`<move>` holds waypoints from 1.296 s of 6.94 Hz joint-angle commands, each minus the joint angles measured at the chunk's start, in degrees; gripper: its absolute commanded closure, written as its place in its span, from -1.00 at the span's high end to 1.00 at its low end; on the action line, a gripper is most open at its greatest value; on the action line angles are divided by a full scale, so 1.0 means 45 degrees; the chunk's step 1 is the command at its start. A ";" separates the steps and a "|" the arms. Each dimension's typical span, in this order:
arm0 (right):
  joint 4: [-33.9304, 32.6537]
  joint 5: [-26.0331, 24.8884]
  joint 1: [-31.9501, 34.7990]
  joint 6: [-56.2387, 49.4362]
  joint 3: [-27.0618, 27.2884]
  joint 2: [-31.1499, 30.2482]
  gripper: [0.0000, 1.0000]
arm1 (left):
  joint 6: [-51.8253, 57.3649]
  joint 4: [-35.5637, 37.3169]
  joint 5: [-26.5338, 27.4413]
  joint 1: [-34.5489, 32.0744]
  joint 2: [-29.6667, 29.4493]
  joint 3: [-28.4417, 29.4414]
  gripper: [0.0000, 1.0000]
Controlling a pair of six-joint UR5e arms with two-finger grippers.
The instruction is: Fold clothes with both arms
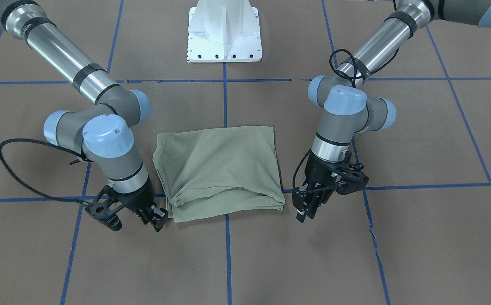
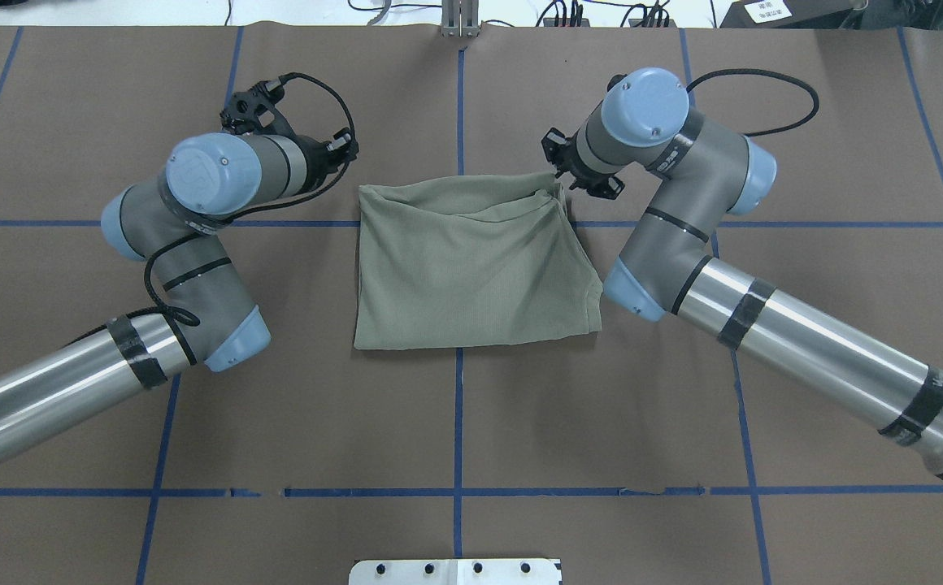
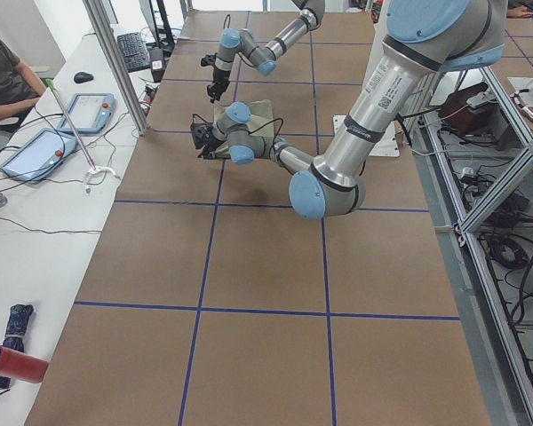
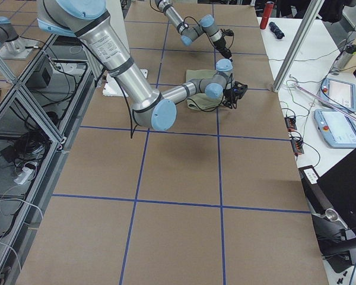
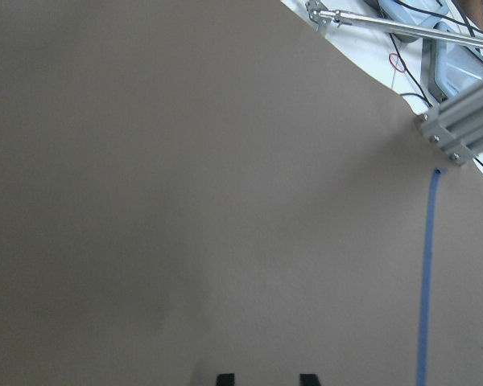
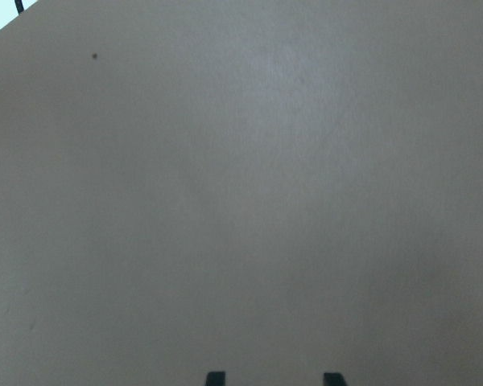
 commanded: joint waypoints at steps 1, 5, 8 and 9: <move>0.0051 0.1626 0.1372 -0.1844 -0.0162 -0.0219 1.00 | 0.0782 -0.0170 -0.0074 -0.0313 0.0150 0.0108 -0.14; -0.0434 0.5648 0.4475 -0.8020 0.2392 -0.4371 1.00 | 0.7326 0.0198 -0.6347 -0.3174 0.3638 -0.3304 -0.14; -0.0925 0.6223 0.6409 -1.3942 0.3003 -0.7187 1.00 | 1.6162 0.4012 -0.9250 -0.7370 0.4641 -0.3349 -0.14; -0.1370 0.6592 0.7074 -1.5139 0.3022 -0.7620 1.00 | 1.8361 0.5692 -0.9274 -0.8564 0.4663 -0.3349 -0.14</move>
